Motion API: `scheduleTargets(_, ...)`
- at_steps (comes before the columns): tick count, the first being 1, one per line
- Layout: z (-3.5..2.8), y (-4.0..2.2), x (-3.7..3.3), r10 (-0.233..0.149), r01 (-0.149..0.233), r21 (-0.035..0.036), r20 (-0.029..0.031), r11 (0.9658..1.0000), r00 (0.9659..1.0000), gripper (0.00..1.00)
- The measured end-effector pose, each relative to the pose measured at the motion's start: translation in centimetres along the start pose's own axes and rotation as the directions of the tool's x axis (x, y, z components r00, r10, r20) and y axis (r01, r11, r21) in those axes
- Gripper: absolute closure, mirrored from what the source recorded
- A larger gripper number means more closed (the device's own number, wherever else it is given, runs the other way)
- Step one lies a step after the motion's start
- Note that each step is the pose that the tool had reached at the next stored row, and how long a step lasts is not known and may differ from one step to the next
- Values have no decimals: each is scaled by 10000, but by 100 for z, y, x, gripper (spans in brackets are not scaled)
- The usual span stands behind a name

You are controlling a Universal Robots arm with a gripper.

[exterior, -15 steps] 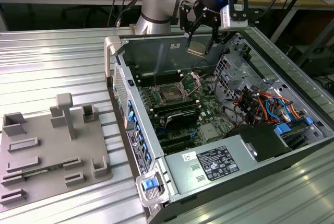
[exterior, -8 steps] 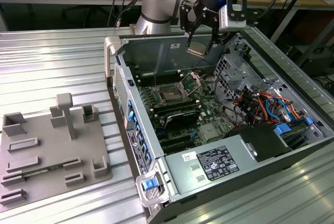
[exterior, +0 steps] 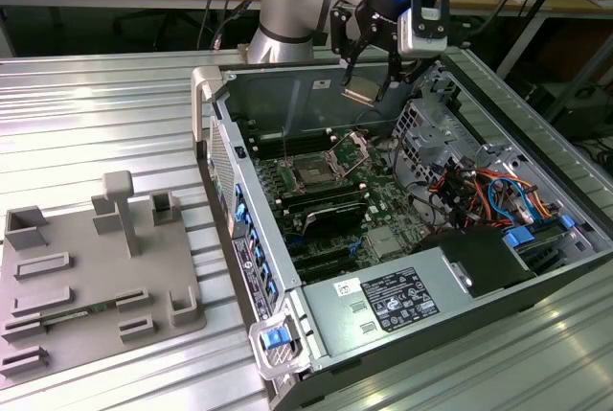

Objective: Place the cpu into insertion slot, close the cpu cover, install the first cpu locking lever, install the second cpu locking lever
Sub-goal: 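Place the cpu into insertion slot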

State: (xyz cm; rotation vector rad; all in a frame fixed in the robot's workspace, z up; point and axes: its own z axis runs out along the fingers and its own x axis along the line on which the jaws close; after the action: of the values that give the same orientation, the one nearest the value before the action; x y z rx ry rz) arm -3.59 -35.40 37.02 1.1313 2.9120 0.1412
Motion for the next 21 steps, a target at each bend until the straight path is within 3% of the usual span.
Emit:
scheduleTargets(9, 6, -1, 1, 757, -757, -18, 67, 9971, 9971, 45)
scheduleTargets(12, 8, -2, 1, 1169, -1169, -29, 103, 9931, 9931, 45)
scheduleTargets(21, 11, -2, 1, 1831, -1830, -50, 161, 9831, 9830, 45)
